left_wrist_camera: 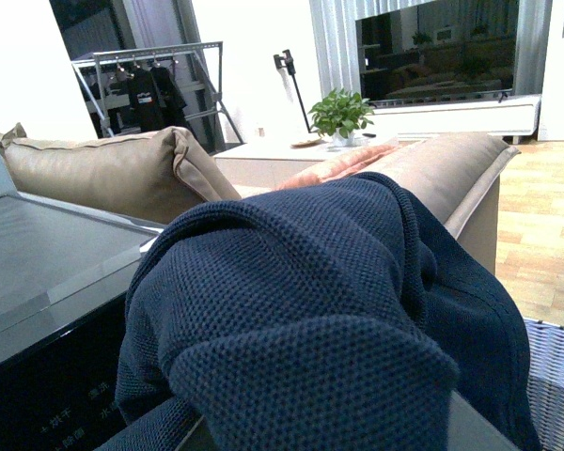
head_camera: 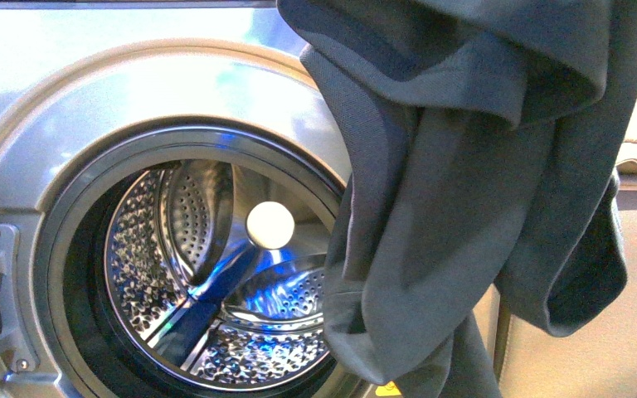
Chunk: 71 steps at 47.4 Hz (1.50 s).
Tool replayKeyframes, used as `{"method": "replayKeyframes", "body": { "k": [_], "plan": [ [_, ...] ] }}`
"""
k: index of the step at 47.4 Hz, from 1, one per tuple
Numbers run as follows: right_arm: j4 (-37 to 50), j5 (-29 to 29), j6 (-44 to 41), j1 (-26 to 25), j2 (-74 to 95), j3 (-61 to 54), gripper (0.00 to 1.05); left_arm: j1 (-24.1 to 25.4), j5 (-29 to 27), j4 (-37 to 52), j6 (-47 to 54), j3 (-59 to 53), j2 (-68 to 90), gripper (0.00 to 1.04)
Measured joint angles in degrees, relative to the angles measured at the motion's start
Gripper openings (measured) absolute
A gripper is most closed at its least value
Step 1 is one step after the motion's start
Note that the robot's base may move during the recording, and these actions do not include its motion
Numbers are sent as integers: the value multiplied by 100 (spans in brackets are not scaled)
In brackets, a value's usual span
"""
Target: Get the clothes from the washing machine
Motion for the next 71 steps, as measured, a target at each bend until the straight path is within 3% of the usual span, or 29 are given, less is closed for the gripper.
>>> {"method": "replayKeyframes", "body": {
  "k": [27,44,58,71],
  "plan": [
    [634,214,-699,125,1366,693,97,2,-28,-4,11,0,2,16],
    [1161,581,-826,234,1751,844,51,2,-33,-4,15,-2,2,16],
    [1635,704,-675,-79,1606,551,13,2,-24,-4,15,2,2,55],
    [1805,546,-258,-905,824,55,8,0,7,-2,20,33,2,94]
  ]
}}
